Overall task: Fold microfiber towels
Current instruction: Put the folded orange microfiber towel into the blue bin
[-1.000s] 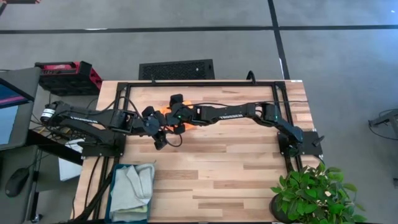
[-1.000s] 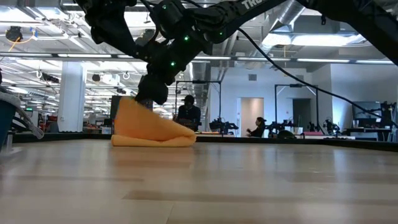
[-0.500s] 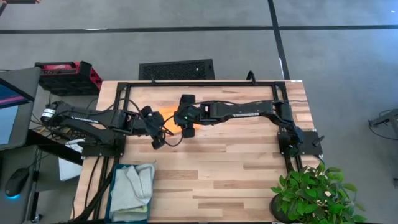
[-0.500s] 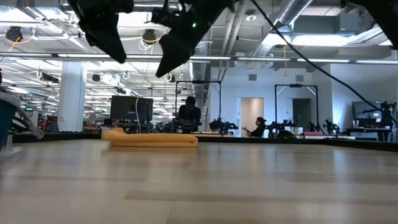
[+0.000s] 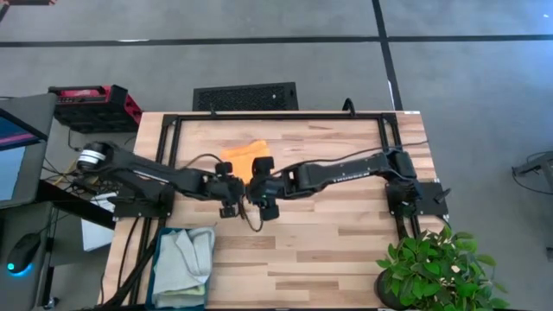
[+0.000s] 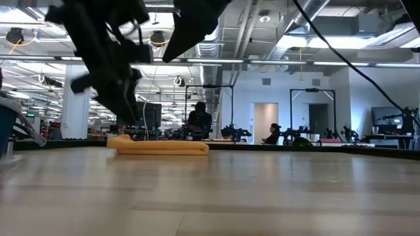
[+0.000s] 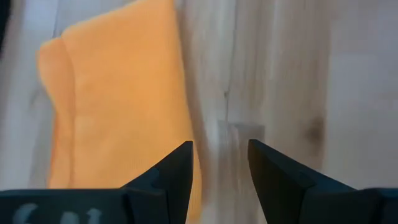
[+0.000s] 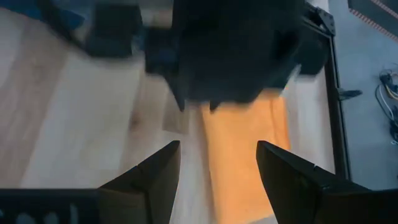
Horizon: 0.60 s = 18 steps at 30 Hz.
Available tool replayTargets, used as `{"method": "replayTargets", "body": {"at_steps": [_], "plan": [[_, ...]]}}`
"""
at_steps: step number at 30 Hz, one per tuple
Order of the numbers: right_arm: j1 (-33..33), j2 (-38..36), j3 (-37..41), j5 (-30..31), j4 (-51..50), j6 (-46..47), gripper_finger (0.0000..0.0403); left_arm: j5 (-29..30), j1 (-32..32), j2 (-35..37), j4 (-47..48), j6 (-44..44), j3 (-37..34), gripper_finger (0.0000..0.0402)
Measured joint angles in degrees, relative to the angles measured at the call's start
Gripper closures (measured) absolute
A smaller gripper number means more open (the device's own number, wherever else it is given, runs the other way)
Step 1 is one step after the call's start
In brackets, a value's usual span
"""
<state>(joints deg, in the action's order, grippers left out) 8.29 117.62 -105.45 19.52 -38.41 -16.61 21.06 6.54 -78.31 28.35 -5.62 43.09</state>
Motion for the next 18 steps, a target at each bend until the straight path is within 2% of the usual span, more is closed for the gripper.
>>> {"method": "replayTargets", "body": {"at_steps": [7,13,18], "plan": [[1.6,0.0,0.0,1.0,0.0,0.2,0.0168,9.9,-0.8,-11.6,-3.6,3.2,1.4,0.0255],[1.5,0.0,0.0,4.2,-1.8,0.6,0.0168,8.8,-1.8,-17.4,-8.5,5.8,1.5,0.0255],[1.5,0.1,0.1,4.6,-2.4,0.6,0.0168,9.2,-3.2,-18.0,-9.0,5.6,1.6,0.0255]]}}
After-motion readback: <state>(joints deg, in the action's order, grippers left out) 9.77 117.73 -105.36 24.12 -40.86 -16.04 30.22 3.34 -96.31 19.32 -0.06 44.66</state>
